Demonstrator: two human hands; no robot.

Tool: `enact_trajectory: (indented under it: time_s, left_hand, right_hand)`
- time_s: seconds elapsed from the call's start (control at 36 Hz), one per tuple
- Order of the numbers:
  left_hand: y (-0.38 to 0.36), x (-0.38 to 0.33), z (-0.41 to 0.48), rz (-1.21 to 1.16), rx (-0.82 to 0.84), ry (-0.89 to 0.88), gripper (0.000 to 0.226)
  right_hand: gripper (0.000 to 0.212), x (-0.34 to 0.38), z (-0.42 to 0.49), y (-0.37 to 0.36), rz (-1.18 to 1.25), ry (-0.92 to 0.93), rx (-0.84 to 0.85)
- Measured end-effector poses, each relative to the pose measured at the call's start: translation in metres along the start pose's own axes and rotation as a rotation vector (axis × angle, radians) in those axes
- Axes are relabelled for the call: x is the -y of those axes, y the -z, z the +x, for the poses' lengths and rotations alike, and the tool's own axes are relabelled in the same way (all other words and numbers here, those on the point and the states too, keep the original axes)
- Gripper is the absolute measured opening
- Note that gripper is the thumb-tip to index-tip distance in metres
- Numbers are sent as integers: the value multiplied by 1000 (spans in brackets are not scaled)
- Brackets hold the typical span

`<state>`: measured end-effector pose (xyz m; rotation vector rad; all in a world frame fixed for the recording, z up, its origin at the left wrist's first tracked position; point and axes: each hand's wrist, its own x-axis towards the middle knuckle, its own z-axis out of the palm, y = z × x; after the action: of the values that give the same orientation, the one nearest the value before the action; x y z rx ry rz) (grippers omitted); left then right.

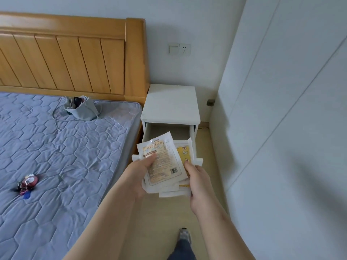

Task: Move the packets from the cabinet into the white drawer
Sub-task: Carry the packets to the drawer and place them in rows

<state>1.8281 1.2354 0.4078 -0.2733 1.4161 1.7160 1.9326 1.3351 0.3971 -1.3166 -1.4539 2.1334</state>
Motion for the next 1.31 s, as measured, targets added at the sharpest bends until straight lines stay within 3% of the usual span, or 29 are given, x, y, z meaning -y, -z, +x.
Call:
enact_trajectory:
  time_s: [0.17, 0.28, 0.42, 0.75, 1.14, 1.31]
  left_hand:
    - [-28, -53, 82, -52, -70, 19, 15]
    - [-33, -79, 128, -116, -137, 34, 14]
    - [-20, -98, 183, -149, -189, 81, 15]
    - [-3, -150, 327, -22, -192, 202, 19]
    - [-4, -114, 459, -27, -367, 301, 8]
    - [2, -71, 508, -50, -413, 309, 25]
  right_hand:
    - [23, 47, 106, -21, -70, -43, 67]
    - [33, 69, 163, -43, -124, -80, 116]
    - [24, 77, 217, -69, -146, -174, 159]
    - [22, 81, 349, -121, -173, -295, 43]
    - [11, 31, 481, -77, -207, -333, 33]
    - [16, -2, 535, -49, -268, -350, -40]
